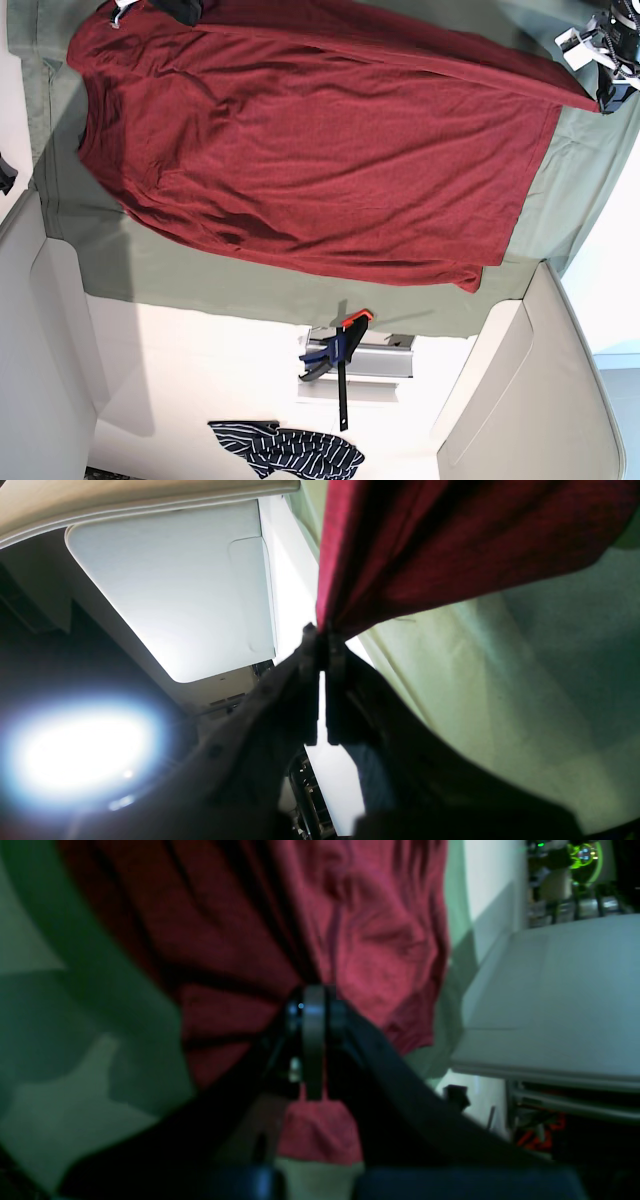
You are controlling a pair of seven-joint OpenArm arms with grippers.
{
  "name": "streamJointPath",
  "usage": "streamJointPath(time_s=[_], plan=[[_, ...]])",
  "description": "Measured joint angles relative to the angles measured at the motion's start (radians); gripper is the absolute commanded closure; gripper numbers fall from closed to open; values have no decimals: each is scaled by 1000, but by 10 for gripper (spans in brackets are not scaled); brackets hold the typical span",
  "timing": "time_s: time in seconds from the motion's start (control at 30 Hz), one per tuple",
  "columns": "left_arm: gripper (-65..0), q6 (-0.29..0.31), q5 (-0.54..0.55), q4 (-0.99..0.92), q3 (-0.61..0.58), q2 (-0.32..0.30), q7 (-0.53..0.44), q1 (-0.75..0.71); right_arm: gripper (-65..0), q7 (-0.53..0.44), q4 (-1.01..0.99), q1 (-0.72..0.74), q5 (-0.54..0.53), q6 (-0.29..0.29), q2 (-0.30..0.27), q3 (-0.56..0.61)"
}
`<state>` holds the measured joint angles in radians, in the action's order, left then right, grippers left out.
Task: Fold the T-shirt properly
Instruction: 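Pull the gripped shoulder edge taut between both grippers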
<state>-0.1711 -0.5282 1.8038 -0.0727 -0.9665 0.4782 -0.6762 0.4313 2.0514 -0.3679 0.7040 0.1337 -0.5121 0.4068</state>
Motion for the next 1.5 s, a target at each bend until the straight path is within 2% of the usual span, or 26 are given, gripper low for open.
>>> streamJointPath(time_s=[0.17, 0.27, 0.47, 0.7, 0.87, 1.07, 1.23, 1.4, 1.5], plan=[[0, 0, 0, 0, 0, 0, 0, 0, 0, 0, 0, 14, -1, 0, -8, 0], [0, 0, 0, 0, 0, 0, -14, 0, 0, -4, 0, 39, -40, 8, -37, 0], [0, 0, 11, 0, 0, 0, -15, 0, 0, -35, -6, 93, -139, 97, -87, 0], [0, 2, 26, 0, 0, 0, -27, -2, 0, -64, -118, 202, -167, 120, -86, 2], [0, 3, 28, 0, 0, 2, -49, 2, 0, -75, -173, 290, -236, 136, -85, 4], [0, 4, 81, 0, 0, 2, -52, 51, 0, -81, -231, 365, -300, 144, -70, 4], [0, 76, 154, 0, 0, 2, -63, 97, 0, -91, -310, 409, -315, 174, -69, 61], [0, 84, 181, 0, 0, 2, -64, 125, 0, -93, -401, 466, -311, 174, -52, 130], [0, 99, 189, 0, 0, 2, -64, 125, 0, -88, -425, 476, -308, 174, -21, 137]])
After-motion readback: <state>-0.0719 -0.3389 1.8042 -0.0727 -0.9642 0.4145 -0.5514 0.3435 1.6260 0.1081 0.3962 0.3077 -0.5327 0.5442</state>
